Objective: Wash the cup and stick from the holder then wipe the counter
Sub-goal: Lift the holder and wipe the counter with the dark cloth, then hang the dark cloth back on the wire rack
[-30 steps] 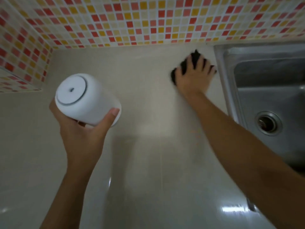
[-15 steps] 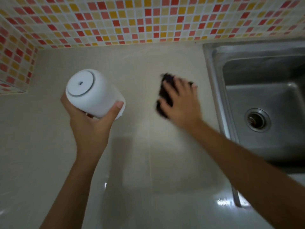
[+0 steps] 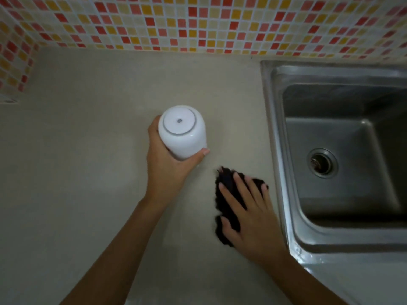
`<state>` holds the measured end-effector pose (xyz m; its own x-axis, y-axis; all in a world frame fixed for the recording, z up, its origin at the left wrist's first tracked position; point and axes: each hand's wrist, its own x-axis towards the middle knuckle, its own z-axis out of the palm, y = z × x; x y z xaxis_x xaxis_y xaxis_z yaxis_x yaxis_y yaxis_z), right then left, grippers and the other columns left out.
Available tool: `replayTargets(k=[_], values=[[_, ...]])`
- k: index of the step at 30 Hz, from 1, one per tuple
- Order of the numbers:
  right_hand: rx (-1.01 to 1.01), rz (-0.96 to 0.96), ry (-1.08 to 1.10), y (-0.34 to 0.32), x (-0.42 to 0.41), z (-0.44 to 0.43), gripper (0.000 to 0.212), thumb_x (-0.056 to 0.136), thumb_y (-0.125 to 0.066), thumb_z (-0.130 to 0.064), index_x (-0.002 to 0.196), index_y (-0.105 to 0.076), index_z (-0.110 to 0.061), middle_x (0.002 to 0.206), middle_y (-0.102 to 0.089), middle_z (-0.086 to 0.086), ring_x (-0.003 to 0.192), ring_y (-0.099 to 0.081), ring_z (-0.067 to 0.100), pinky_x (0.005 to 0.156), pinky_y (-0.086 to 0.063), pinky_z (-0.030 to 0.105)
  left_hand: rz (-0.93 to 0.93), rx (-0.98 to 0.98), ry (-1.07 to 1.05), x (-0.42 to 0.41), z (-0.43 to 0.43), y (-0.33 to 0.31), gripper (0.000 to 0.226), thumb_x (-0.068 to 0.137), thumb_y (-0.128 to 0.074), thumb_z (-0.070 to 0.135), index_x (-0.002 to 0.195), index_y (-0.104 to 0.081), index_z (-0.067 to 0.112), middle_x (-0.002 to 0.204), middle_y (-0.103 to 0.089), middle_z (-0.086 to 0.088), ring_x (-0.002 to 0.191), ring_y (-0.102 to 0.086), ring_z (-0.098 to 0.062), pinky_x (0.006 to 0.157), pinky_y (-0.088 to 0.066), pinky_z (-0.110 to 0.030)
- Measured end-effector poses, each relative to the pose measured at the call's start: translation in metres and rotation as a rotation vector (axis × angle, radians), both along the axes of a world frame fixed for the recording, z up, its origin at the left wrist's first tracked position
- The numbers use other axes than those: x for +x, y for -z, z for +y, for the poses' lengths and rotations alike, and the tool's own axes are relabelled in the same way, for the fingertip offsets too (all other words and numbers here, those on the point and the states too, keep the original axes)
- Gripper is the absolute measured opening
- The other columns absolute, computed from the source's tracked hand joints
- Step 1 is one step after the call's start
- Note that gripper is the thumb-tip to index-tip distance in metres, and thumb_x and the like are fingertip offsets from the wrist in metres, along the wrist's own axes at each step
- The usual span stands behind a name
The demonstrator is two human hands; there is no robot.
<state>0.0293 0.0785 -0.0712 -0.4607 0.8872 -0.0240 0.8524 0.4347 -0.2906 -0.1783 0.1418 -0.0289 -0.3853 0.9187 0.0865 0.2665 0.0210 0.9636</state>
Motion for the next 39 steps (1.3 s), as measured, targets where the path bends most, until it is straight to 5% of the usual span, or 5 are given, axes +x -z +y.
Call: replayTargets(k=[9, 14, 18, 29, 39], values=[[-0.065, 0.008, 0.015, -0.004, 0.016, -0.009, 0.064, 0.093, -0.038, -0.051, 0.151, -0.021, -0.03, 0.16, -0.013, 0.003, 0.148, -0.007, 0.023, 0.117, -0.01, 0.053, 0.058, -0.031, 0.083, 0.015, -0.012, 0.008, 0.095, 0.059, -0.09, 0.031, 0.134, -0.031, 0.034, 0.132, -0.044, 0.024, 0.125, -0.044, 0.007, 0.104, -0.04, -0.016], [-0.06, 0.482, 0.314, -0.011, 0.018, -0.014, 0.047, 0.099, -0.037, -0.031, 0.145, -0.036, -0.02, 0.156, -0.022, -0.002, 0.144, -0.021, 0.013, 0.117, -0.022, 0.042, 0.08, -0.207, 0.013, 0.016, -0.029, 0.014, 0.101, 0.066, -0.088, 0.03, 0.146, -0.027, 0.017, 0.144, -0.041, 0.005, 0.133, -0.041, -0.008, 0.112, -0.039, -0.036], [0.098, 0.443, 0.613, -0.009, 0.031, -0.015, 0.034, 0.093, -0.052, -0.024, 0.125, -0.057, -0.015, 0.123, -0.054, 0.006, 0.111, -0.046, 0.018, 0.095, -0.04, 0.039, 0.156, -0.23, -0.252, 0.049, -0.089, 0.006, 0.047, 0.087, -0.066, 0.01, 0.128, -0.046, 0.023, 0.113, -0.058, -0.002, 0.1, -0.056, -0.011, 0.094, -0.047, -0.024], [-0.212, 0.204, 0.58, -0.03, 0.04, 0.007, 0.027, 0.089, -0.063, -0.029, 0.111, -0.06, -0.013, 0.111, -0.056, 0.009, 0.106, -0.05, 0.026, 0.093, -0.039, 0.033, 0.753, -0.376, 0.549, 0.092, -0.043, 0.016, 0.056, 0.094, -0.054, 0.041, 0.143, -0.039, 0.019, 0.138, -0.045, -0.003, 0.119, -0.042, -0.025, 0.097, -0.044, -0.038], [-0.345, 0.603, 0.559, -0.094, 0.069, 0.021, 0.023, 0.087, -0.064, -0.009, 0.099, -0.052, -0.025, 0.084, -0.062, -0.011, 0.078, -0.06, 0.008, 0.065, -0.041, 0.015, 0.372, -0.339, 0.687, 0.082, -0.021, -0.038, 0.007, 0.086, -0.068, 0.017, 0.089, -0.067, 0.01, 0.087, -0.065, 0.0, 0.083, -0.06, -0.015, 0.076, -0.046, -0.028]])
